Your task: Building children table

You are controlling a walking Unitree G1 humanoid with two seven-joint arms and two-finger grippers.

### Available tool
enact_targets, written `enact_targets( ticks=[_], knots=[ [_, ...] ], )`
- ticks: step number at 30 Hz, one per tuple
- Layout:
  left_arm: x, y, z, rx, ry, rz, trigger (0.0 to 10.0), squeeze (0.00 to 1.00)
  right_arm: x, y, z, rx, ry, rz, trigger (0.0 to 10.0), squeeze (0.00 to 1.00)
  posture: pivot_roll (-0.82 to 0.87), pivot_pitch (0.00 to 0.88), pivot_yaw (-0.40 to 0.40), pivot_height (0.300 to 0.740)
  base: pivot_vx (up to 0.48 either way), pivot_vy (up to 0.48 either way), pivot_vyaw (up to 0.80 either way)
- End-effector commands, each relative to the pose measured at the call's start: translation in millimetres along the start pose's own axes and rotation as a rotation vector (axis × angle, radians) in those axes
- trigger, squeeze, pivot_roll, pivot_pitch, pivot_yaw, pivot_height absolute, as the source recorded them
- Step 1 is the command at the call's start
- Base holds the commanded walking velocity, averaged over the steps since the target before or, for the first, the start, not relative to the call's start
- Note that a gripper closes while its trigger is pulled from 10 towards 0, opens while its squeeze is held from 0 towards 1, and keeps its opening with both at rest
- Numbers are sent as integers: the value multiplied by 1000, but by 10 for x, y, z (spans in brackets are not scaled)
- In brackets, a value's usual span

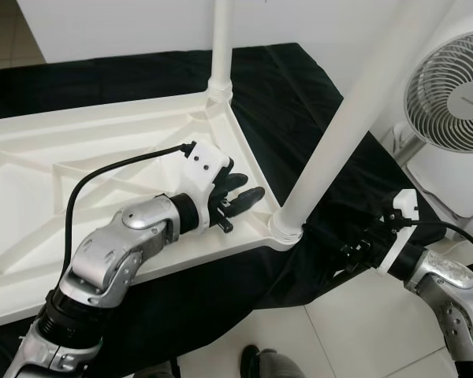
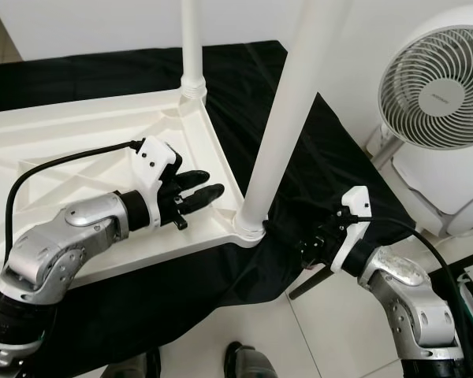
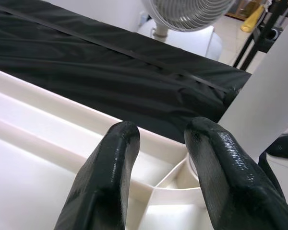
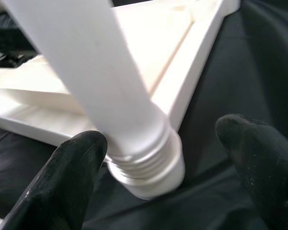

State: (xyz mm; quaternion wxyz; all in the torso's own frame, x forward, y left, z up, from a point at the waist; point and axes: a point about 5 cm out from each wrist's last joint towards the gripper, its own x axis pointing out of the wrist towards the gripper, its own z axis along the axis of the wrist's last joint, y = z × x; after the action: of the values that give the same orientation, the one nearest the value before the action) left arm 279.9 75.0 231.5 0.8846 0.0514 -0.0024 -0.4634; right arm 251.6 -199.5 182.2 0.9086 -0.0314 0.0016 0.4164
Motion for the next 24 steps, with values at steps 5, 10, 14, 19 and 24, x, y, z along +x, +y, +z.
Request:
enact_targets(
  ticks=[5,10,14,19,24],
  knots=[
    [-2,53,0,18,20,-51,10000,0,-44,-37,5,-20,38,45,10000,0,30,183,1,740,0,0,0],
    [-39,53,-19,2,31,-63,10000,0,83,-39,53,-61,-26,24,10000,0,35,187,15,740,0,0,0],
    [-53,59,-28,1,30,-53,10000,0,151,-30,68,-63,-49,31,10000,0,35,187,15,740,0,0,0],
    [-77,85,-71,-18,29,3,10000,0,270,-1,76,-62,-71,68,10000,0,55,189,1,740,0,0,0],
    [-105,81,-77,-21,18,39,10000,0,386,-20,69,-83,-79,84,10000,0,68,187,-21,740,0,0,0]
  ],
)
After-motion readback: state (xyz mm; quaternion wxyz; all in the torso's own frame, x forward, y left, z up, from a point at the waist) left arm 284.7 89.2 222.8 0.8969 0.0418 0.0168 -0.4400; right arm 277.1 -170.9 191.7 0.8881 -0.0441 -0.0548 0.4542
